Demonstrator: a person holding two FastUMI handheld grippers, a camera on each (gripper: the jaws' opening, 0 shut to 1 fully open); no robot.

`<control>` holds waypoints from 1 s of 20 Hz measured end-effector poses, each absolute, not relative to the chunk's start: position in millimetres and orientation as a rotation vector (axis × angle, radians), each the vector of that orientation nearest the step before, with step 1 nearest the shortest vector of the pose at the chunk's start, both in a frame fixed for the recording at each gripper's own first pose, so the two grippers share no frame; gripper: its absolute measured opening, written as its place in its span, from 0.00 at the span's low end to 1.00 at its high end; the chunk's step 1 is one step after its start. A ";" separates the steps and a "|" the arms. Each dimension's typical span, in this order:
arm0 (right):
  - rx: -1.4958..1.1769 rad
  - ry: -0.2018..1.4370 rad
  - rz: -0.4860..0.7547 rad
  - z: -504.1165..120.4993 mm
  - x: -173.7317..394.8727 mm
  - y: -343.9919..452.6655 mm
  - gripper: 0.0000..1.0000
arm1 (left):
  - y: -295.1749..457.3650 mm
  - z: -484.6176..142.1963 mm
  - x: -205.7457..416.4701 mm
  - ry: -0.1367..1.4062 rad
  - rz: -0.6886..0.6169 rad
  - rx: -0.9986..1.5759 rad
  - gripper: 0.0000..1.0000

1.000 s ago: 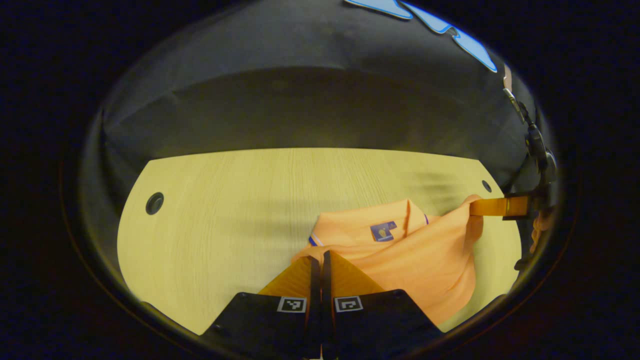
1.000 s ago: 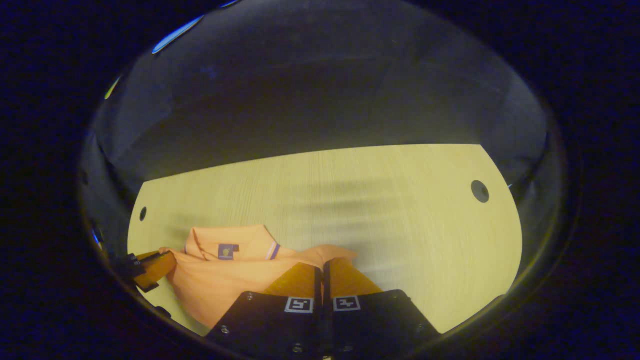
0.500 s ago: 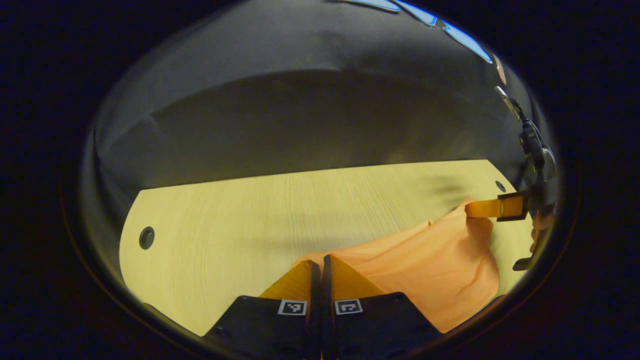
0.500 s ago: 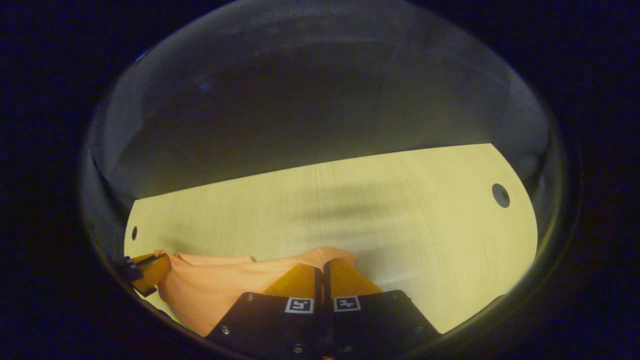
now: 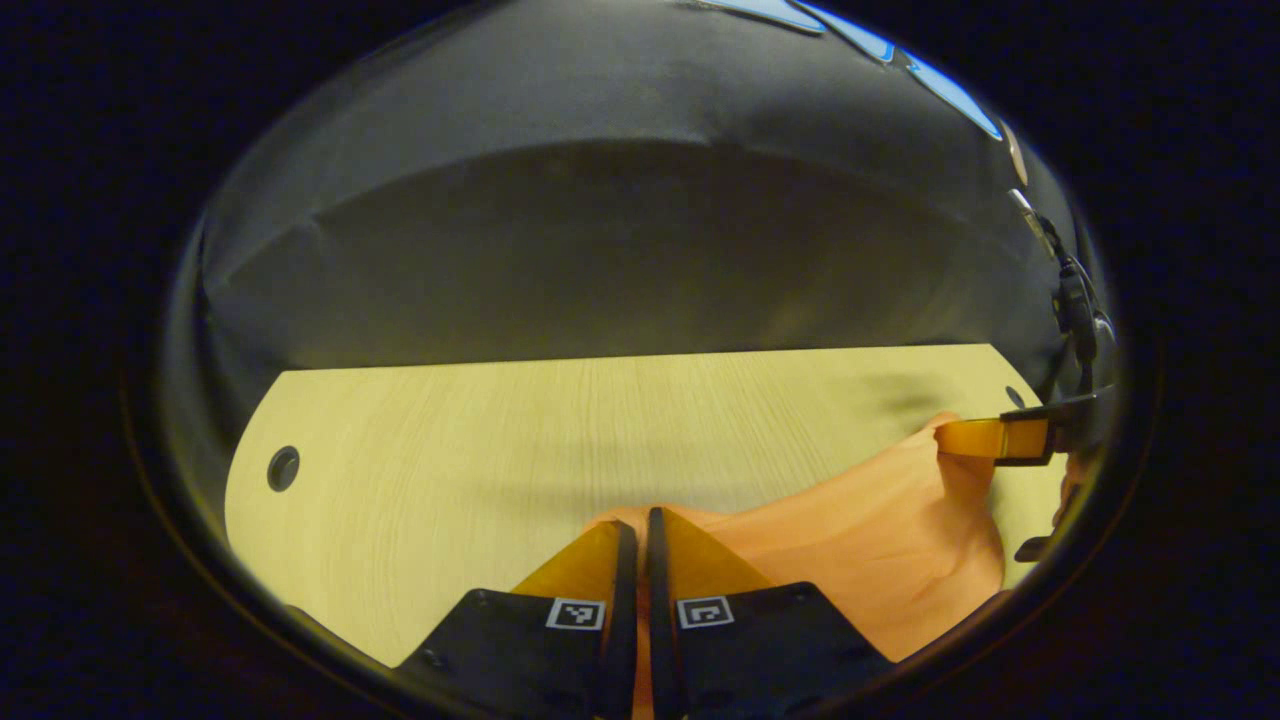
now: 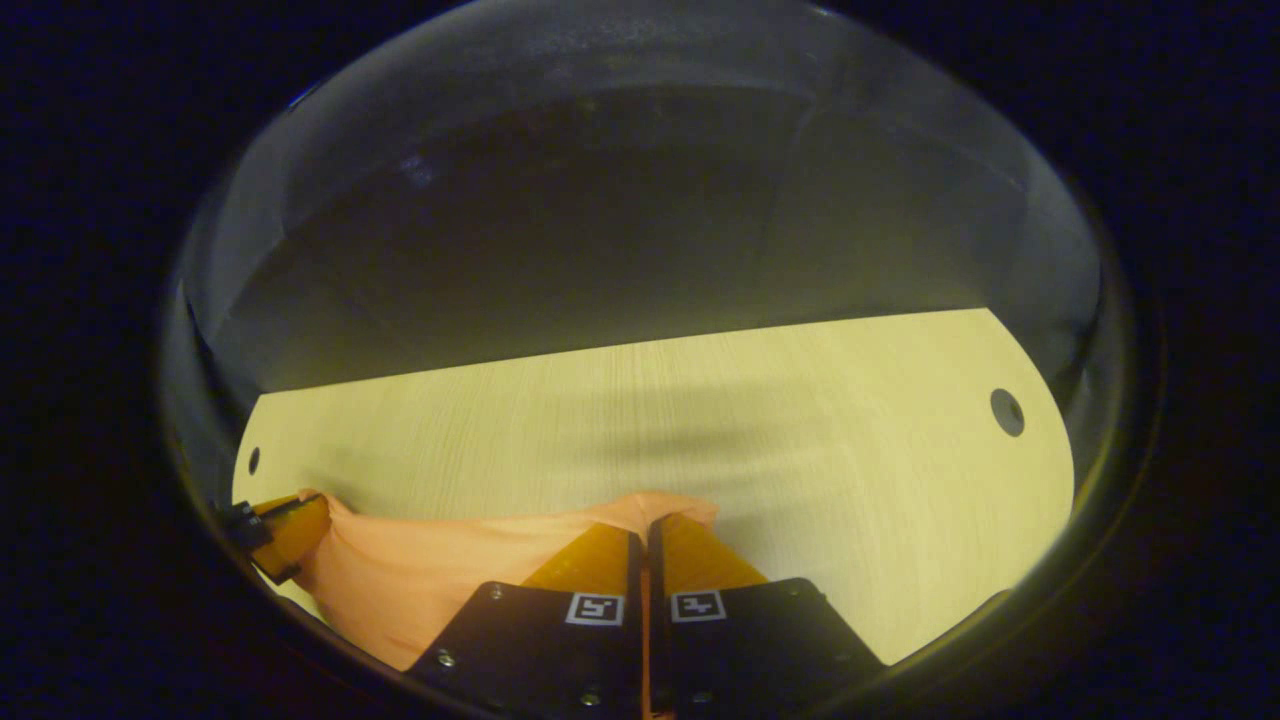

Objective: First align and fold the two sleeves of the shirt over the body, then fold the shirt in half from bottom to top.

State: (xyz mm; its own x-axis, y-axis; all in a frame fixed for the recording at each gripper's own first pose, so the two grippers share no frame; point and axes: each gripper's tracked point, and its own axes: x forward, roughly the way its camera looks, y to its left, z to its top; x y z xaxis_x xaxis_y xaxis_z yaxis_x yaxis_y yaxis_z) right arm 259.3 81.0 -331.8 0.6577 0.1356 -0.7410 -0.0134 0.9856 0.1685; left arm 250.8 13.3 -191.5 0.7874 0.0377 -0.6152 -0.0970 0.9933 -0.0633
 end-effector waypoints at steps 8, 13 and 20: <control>0.102 0.819 0.087 -317.5 252.2 74.9 0.16 | 15.2 -183.3 241.7 0.664 0.103 -0.165 0.34; 0.124 0.809 0.097 -291.8 224.5 75.9 0.41 | 22.9 -162.1 240.1 0.649 0.103 -0.170 0.56; 0.107 0.776 0.114 -238.4 160.4 65.2 0.41 | 21.1 -149.3 248.0 0.612 0.114 -0.174 0.75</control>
State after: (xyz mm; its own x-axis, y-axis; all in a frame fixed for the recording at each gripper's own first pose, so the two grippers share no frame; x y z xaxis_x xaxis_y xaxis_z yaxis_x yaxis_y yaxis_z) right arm 160.4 65.2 -238.4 0.7083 0.1421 -0.6914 -0.0634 0.9884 0.1382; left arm 248.0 21.1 -149.3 0.8127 0.0544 -0.5802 -0.1574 0.9791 -0.1287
